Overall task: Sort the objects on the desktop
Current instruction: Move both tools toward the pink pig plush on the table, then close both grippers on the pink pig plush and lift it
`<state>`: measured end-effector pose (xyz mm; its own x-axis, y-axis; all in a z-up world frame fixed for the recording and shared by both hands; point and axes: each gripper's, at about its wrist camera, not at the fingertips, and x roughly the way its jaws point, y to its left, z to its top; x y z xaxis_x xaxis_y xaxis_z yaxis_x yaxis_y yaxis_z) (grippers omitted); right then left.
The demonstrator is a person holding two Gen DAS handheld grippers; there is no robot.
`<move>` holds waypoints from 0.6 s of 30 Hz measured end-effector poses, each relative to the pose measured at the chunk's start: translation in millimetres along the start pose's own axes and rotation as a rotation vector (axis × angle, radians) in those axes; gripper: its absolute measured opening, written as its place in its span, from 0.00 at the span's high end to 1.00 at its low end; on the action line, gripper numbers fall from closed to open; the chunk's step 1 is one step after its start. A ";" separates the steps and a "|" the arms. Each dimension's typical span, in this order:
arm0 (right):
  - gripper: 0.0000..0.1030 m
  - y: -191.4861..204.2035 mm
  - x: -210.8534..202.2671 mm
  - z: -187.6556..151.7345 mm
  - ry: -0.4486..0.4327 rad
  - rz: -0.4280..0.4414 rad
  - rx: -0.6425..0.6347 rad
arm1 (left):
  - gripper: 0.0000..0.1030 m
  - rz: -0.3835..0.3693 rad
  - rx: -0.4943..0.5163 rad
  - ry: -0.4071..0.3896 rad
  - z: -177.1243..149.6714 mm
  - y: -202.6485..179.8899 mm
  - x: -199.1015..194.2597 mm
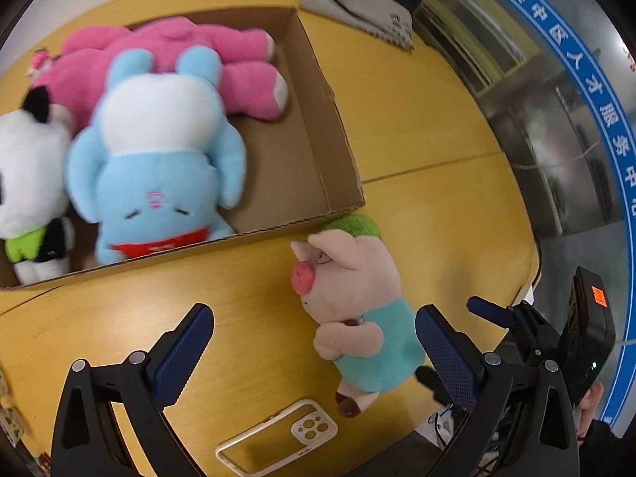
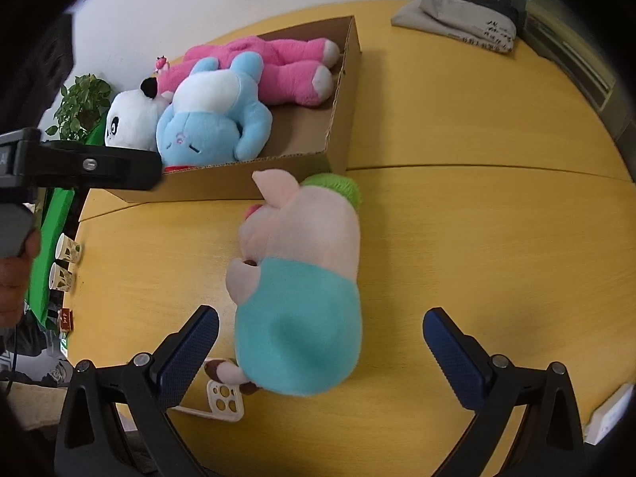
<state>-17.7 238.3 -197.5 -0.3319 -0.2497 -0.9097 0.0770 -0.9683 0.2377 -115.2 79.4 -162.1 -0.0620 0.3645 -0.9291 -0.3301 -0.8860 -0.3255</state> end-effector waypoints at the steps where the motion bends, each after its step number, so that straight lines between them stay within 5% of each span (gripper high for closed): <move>1: 0.00 -0.2 6.8 -0.1 0.010 -0.001 0.002 | 0.00 -0.015 0.007 0.017 3.1 -2.3 9.8; 13: 0.00 -0.9 62.2 -8.1 0.088 0.148 0.016 | 0.00 -0.121 -0.048 0.150 20.8 -2.4 93.0; 16: 0.15 1.2 76.3 -11.2 0.142 0.176 -0.005 | 0.01 -0.129 -0.016 0.188 19.1 -3.0 112.1; 18: 0.20 0.4 75.9 -10.5 0.145 0.186 -0.007 | 0.12 -0.185 -0.019 0.200 17.8 0.1 118.0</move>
<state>-33.1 218.8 -270.0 -0.1730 -0.4223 -0.8898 0.1308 -0.9053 0.4042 -139.3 127.4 -268.6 0.1854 0.4583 -0.8692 -0.3003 -0.8158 -0.4942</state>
